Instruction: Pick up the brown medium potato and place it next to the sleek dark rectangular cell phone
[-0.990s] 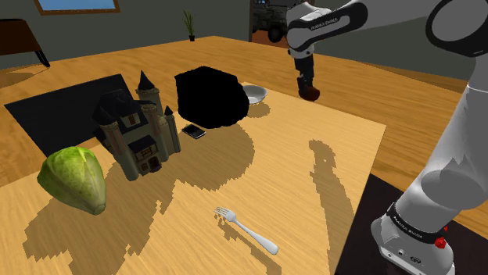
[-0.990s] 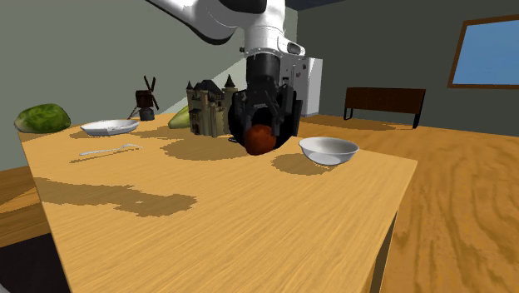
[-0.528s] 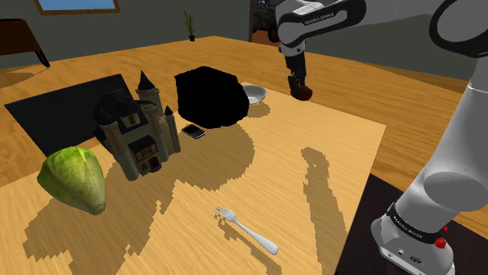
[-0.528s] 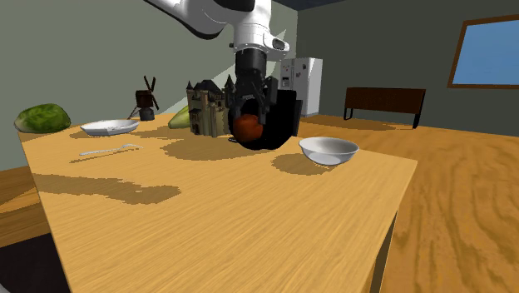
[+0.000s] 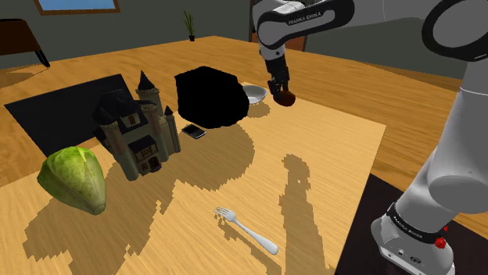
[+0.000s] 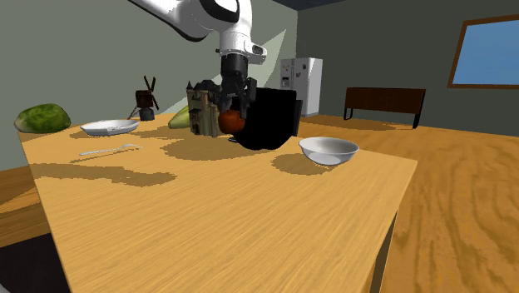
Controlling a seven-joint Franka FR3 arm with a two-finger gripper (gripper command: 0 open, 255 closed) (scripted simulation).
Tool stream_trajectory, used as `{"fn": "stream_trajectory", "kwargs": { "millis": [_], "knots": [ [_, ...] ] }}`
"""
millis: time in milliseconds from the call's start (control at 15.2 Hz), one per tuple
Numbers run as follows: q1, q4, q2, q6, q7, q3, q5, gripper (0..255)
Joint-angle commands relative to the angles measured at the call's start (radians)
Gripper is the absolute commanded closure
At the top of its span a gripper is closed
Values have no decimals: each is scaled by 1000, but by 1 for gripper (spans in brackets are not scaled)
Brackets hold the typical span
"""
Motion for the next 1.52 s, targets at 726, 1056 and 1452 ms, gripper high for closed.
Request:
{"fn": "stream_trajectory", "kwargs": {
  "millis": [726, 1056, 1452],
  "knots": [
    [178, 356, 236, -168, 242, 98, 32, 255],
    [260, 616, 398, -277, 317, 119, 31, 255],
    [314, 790, 526, -329, 358, 124, 29, 255]
  ]
}}
